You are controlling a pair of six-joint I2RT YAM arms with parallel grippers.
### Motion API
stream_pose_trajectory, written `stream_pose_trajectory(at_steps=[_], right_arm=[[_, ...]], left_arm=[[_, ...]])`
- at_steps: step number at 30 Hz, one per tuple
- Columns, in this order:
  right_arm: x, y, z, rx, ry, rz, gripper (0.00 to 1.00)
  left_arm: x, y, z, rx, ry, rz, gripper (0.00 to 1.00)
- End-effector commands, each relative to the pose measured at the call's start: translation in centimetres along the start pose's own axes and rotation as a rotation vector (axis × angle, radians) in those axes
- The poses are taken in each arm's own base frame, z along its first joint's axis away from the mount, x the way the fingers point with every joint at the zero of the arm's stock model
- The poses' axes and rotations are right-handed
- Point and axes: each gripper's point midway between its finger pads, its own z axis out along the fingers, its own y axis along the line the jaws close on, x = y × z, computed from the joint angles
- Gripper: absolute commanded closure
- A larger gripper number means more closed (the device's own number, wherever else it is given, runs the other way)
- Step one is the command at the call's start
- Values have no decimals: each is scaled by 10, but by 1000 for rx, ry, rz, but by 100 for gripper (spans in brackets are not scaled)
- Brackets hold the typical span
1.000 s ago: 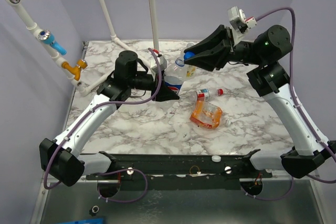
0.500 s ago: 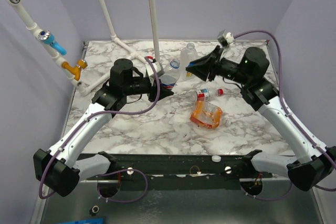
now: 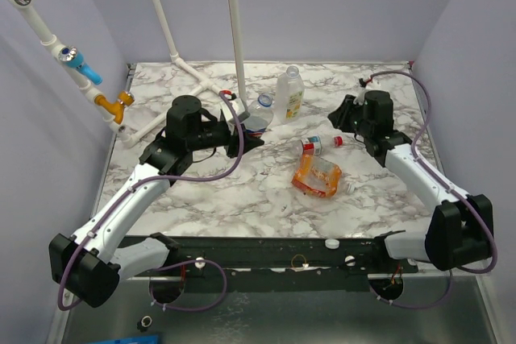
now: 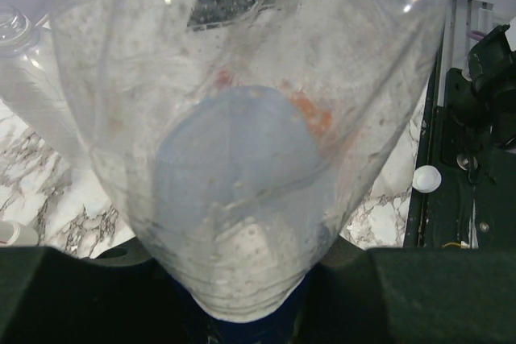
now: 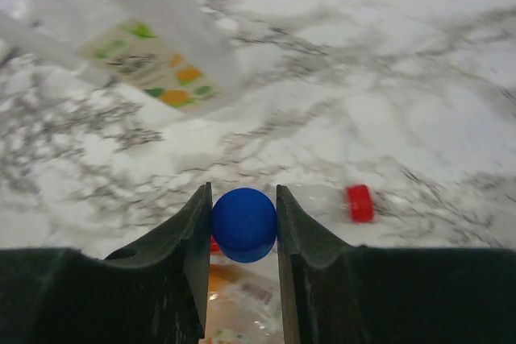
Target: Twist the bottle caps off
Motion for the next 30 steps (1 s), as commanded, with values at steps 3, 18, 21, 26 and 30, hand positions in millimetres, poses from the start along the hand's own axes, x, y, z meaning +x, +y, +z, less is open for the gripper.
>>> stream_pose_trajectory(at_steps=[3,18,21,26,30], right_arm=[[40,-78,5,362,5,160,99],[150,-129,-27,633,170,314,95],[157,-130,-26,624,160,325,82],[168,-134,-27,645,170,340,67],[166,-135,-25,658,182,336,57]], left_arm=[[-14,-1,-4,-6,-44,36,100],[-16,-3,-1,23,-53,38,100],[-17,-3,-2,21,-55,38,100],[-18,-4,-2,26,-58,41,100],[-21,-2,-1,23,-63,45,100]])
